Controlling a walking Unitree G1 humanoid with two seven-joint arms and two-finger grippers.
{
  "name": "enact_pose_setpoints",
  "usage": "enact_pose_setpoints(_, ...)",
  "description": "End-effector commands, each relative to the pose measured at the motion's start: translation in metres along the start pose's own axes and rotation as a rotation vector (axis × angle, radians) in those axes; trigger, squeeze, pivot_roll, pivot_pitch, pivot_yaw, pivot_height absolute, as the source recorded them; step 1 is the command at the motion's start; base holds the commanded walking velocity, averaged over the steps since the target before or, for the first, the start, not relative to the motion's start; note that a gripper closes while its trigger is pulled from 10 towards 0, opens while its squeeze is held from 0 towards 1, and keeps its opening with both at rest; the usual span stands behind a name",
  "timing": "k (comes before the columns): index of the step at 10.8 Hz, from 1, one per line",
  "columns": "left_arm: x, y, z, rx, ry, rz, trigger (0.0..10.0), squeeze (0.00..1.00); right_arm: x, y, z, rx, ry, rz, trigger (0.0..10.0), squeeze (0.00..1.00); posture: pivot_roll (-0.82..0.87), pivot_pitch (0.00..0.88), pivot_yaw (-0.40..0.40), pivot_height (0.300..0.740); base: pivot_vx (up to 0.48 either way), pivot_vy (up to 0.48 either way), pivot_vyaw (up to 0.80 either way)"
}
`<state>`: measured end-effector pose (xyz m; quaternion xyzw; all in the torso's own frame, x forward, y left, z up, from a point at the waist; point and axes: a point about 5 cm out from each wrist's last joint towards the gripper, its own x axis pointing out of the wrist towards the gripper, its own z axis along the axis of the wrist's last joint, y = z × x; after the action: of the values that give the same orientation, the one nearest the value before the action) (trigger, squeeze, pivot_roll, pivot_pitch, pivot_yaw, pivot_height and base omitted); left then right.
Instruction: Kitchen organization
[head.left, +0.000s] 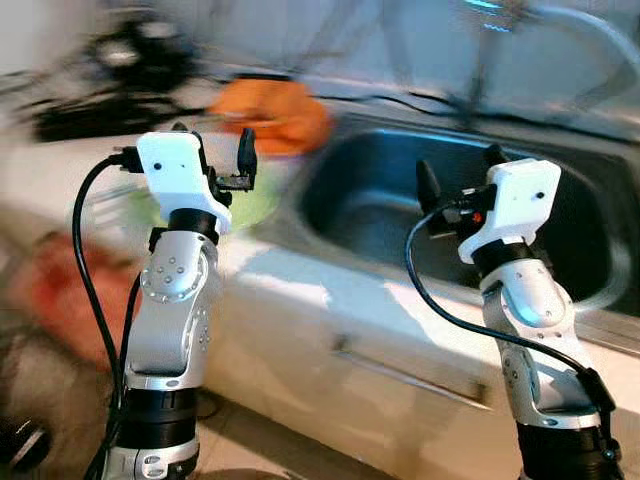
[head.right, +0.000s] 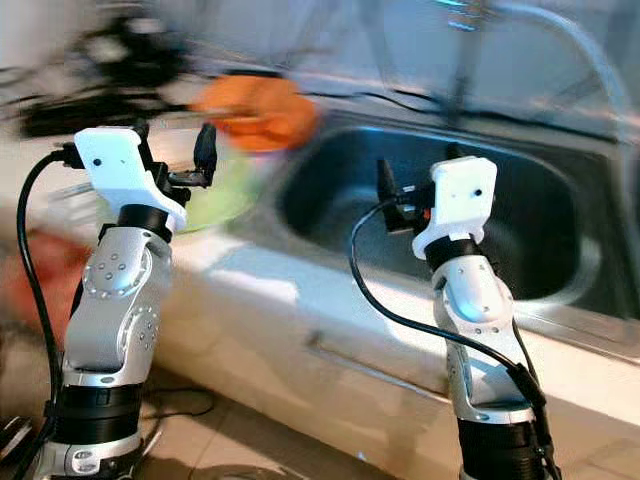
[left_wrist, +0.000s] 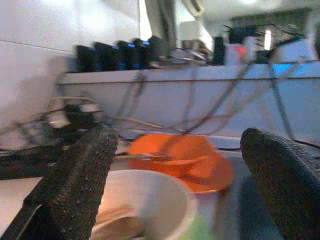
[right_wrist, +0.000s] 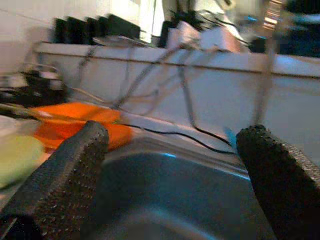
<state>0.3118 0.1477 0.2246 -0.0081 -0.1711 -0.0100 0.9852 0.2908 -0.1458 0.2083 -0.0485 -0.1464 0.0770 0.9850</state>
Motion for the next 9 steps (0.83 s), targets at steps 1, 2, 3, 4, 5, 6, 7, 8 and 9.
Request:
enact_pose_setpoints(1,0.0009,0.0027,0.0024,-0.002,-0.006,0.004,10.0,0.00,0.0002,0.0034,0.0019,0.002,-0.014,0.007,10.0,0.00,0.10,0.000,0.046,0.740,0.000,0.458,0.00)
enact_pose_setpoints(2,0.0009,0.0022,0.0014,-0.006,0.001,0.004,10.0,0.00,0.0000,0.0032,0.0018,0.000,-0.013,0.005,10.0,0.00,0.10,0.000,0.047,0.740,0.000,0.262,0.00)
enact_pose_setpoints(3,0.0012,0.0010,0.0017,-0.006,0.000,-0.002,10.0,0.00,-0.0002,0.0030,0.0018,-0.002,-0.013,0.003,10.0,0.00,0.10,0.000,0.047,0.740,0.000,0.000,0.00)
enact_pose_setpoints(4,0.0023,0.0001,0.0031,-0.009,-0.005,-0.010,10.0,0.00,-0.0001,0.0031,0.0017,-0.003,-0.012,0.002,10.0,0.00,0.10,0.000,0.048,0.740,0.000,0.000,0.00)
enact_pose_setpoints(5,0.0044,-0.0007,0.0035,-0.023,0.001,-0.021,10.0,0.00,-0.0001,0.0030,0.0014,-0.005,-0.010,-0.002,10.0,0.00,0.10,0.000,0.050,0.740,0.000,0.000,0.00)
enact_pose_setpoints(6,0.0062,-0.0002,0.0040,-0.027,0.002,-0.016,10.0,0.00,-0.0002,0.0029,0.0010,-0.009,-0.006,-0.007,10.0,0.00,0.10,0.000,0.051,0.740,0.000,0.424,-0.80)
enact_pose_setpoints(7,0.0075,0.0006,0.0045,-0.030,0.003,-0.008,10.0,0.00,-0.0003,0.0027,0.0006,-0.009,-0.004,-0.010,10.0,0.00,0.10,0.000,0.051,0.740,0.000,0.458,-0.80)
enact_pose_setpoints(8,0.0083,0.0014,0.0038,-0.037,0.009,-0.001,10.0,0.00,-0.0005,0.0026,0.0006,-0.009,-0.004,-0.012,10.0,0.00,0.09,0.000,0.052,0.740,0.000,0.469,-0.80)
enact_pose_setpoints(9,0.0077,0.0010,0.0029,-0.037,0.011,-0.002,10.0,0.00,-0.0008,0.0024,0.0004,-0.008,-0.003,-0.012,10.0,0.00,0.09,0.000,0.052,0.740,0.000,0.472,-0.80)
